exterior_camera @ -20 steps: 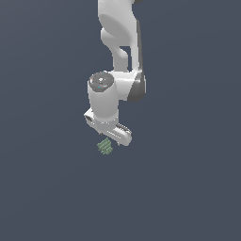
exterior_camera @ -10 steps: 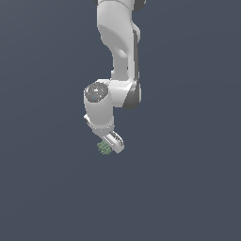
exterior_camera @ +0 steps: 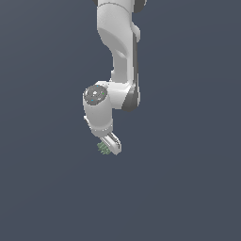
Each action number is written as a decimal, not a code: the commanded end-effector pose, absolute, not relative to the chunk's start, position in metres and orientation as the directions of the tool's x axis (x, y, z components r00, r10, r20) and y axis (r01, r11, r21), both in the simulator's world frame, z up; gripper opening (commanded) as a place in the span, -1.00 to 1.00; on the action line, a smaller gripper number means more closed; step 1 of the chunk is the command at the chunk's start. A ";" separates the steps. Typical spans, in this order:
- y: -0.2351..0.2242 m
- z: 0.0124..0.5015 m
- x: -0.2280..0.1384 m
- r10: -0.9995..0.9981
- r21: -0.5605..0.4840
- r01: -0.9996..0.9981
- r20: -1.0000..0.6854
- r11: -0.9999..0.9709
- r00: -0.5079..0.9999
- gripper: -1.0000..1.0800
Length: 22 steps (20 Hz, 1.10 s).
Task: Pick up the object and move it to a goal position.
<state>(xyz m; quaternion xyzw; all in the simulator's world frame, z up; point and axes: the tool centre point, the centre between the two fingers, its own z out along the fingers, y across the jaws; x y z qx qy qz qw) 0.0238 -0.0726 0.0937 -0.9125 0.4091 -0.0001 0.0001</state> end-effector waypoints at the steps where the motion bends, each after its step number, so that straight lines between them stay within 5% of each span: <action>1: -0.072 0.091 0.024 -0.746 0.000 -0.746 0.000 -0.665 0.665 0.92; 15: -0.073 0.044 0.024 -0.750 0.000 -0.750 0.000 -0.661 0.661 0.92; 16: -0.073 0.044 0.024 -0.750 0.000 -0.750 0.000 -0.661 0.661 -1.00; 22: -0.073 0.044 0.024 -0.750 0.000 -0.750 0.000 -0.661 0.661 -1.00</action>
